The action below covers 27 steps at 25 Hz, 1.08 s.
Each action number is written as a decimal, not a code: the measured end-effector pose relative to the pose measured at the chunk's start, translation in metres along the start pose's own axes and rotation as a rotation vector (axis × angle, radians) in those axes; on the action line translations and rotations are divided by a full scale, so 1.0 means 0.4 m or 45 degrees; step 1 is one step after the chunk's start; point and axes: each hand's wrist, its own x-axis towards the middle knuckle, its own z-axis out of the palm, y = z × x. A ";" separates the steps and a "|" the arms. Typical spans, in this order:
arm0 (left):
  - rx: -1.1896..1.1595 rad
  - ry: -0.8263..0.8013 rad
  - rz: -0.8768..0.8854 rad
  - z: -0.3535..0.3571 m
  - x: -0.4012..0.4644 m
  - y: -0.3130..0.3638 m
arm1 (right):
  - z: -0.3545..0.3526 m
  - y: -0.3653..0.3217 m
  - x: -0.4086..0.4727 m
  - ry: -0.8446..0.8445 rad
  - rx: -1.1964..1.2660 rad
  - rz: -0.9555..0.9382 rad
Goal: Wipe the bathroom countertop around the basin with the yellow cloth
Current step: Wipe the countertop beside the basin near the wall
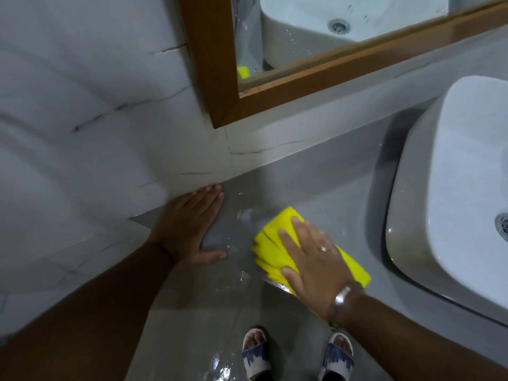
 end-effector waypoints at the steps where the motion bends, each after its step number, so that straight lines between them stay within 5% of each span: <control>1: -0.007 0.004 -0.007 0.001 -0.001 0.000 | 0.003 0.038 -0.022 0.029 0.001 0.036; 5: -0.023 0.029 -0.006 0.002 -0.003 0.002 | -0.026 0.073 0.152 0.067 0.064 0.547; 10: -0.010 0.056 0.021 0.005 0.000 -0.002 | 0.005 -0.019 0.026 -0.046 0.004 -0.103; 15: -0.010 0.072 0.007 0.007 -0.003 -0.002 | -0.037 0.095 0.203 0.015 0.106 0.522; 21: 0.010 0.093 0.018 0.013 -0.001 -0.006 | -0.012 0.044 0.101 -0.048 0.041 -0.142; 24: 0.031 0.111 0.013 0.013 0.002 -0.005 | -0.031 0.084 0.161 -0.070 0.091 0.158; 27: 0.027 0.044 -0.150 0.003 -0.040 0.016 | -0.028 -0.075 0.245 -0.092 0.134 0.255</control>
